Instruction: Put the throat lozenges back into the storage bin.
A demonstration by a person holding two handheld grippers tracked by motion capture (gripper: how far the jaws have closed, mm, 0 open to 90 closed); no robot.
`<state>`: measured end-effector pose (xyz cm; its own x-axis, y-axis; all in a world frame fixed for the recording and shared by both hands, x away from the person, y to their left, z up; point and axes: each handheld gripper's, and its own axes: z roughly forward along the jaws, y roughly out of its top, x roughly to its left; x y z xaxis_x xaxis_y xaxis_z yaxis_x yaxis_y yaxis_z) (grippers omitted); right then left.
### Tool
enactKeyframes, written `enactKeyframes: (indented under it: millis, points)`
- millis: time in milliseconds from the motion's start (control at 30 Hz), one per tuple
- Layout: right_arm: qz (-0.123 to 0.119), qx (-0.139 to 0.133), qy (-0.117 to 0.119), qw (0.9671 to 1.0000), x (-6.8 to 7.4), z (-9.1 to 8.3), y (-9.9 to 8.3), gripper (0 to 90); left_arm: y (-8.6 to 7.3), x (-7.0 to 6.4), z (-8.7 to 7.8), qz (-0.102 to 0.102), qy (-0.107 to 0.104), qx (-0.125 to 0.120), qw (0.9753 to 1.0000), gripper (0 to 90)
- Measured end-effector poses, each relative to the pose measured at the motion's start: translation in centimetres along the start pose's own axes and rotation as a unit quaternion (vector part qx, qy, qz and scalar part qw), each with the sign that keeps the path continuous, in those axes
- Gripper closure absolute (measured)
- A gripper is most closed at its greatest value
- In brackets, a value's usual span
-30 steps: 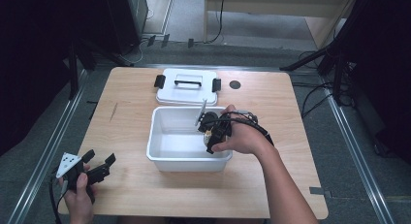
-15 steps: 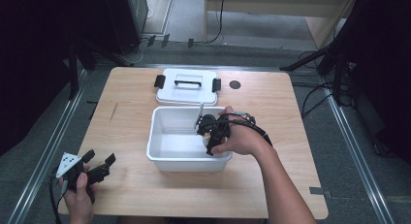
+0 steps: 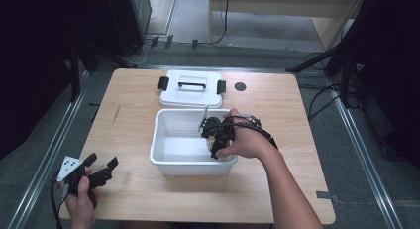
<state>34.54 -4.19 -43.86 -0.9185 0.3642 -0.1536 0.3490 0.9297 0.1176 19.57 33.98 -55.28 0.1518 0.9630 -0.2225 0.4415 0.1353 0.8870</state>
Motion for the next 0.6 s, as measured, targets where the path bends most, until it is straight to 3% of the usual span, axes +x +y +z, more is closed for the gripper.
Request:
enactKeyframes:
  millis: [400,600]
  points:
    - [0.0,-0.003,0.005,1.0,0.01,-0.08,-0.08,19.9,0.0,0.01,0.0,0.0,0.001,0.001,1.0,14.5]
    - [0.01,-0.016,0.004,0.9998,-0.25,-0.51,-0.23,26.1,0.0,0.01,0.0,-0.001,0.0,0.0,1.0,14.5]
